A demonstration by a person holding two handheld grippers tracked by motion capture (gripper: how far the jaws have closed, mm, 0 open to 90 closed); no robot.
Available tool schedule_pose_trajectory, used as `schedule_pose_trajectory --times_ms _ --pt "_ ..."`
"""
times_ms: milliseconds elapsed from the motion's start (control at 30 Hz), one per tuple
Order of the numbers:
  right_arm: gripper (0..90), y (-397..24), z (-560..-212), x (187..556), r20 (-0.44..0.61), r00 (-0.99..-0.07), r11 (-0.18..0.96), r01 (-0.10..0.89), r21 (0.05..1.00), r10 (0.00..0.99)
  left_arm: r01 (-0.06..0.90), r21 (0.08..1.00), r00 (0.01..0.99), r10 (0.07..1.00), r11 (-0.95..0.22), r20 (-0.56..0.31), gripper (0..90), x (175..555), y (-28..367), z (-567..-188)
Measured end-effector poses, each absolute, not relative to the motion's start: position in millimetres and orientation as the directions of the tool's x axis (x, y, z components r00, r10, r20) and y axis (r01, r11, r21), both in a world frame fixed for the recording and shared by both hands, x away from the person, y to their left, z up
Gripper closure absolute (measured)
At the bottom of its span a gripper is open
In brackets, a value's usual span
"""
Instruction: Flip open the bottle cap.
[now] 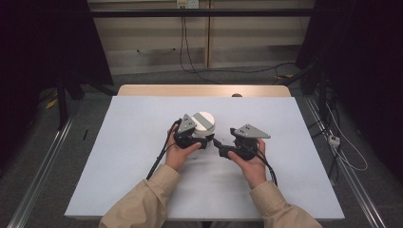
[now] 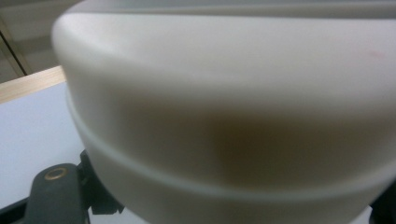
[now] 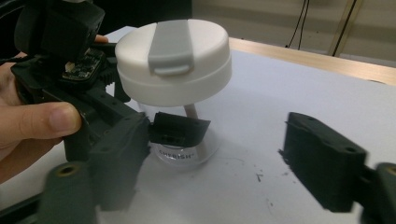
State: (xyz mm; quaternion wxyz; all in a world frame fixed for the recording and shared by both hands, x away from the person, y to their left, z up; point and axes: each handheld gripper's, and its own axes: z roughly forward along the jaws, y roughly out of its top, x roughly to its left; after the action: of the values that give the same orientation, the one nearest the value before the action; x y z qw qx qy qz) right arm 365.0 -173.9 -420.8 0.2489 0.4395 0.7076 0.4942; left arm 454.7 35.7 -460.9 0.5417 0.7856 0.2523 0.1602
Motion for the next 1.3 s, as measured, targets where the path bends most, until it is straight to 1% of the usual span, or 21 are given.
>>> schedule_pose_trajectory --times_ms 33,167,367,500,567,700,1033,1300 --pt "28.7 -173.4 -420.5 365.5 0.087 -0.493 0.123 0.378 0.917 0.866 0.223 0.932 0.821 0.570 -0.287 -0.021 18.5 454.7 35.7 -460.9" --pt "43.4 -172.3 -418.2 368.2 0.103 -0.508 0.119 0.386 0.915 0.855 0.220 0.932 0.821 0.570 -0.288 -0.018 18.5 454.5 35.6 -461.0" --pt "69.9 -170.3 -413.1 370.7 0.109 -0.528 0.117 0.377 0.919 0.843 0.225 0.932 0.819 0.573 -0.284 -0.023 18.5 454.7 35.7 -461.1" --pt "82.7 -167.6 -411.2 371.9 0.107 -0.544 0.124 0.372 0.920 0.832 0.223 0.932 0.820 0.572 -0.285 -0.021 18.5 454.5 35.6 -461.1" --pt "87.0 -166.2 -411.1 372.8 0.096 -0.554 0.139 0.368 0.919 0.827 0.223 0.932 0.820 0.572 -0.287 -0.020 18.5 454.4 35.5 -461.1" --pt "90.0 -163.5 -411.3 373.1 0.092 -0.563 0.150 0.369 0.917 0.822 0.222 0.931 0.820 0.573 -0.288 -0.018 18.5 454.3 35.5 -461.1" --pt "90.0 -160.7 -413.1 377.7 0.092 -0.565 0.158 0.378 0.912 0.820 0.222 0.931 0.819 0.573 -0.289 -0.017 18.5 454.3 35.3 -461.2" --pt "90.0 -155.2 -405.4 380.0 0.076 -0.576 0.167 0.357 0.919 0.814 0.222 0.931 0.819 0.574 -0.289 -0.017 18.5 454.3 35.4 -461.2"
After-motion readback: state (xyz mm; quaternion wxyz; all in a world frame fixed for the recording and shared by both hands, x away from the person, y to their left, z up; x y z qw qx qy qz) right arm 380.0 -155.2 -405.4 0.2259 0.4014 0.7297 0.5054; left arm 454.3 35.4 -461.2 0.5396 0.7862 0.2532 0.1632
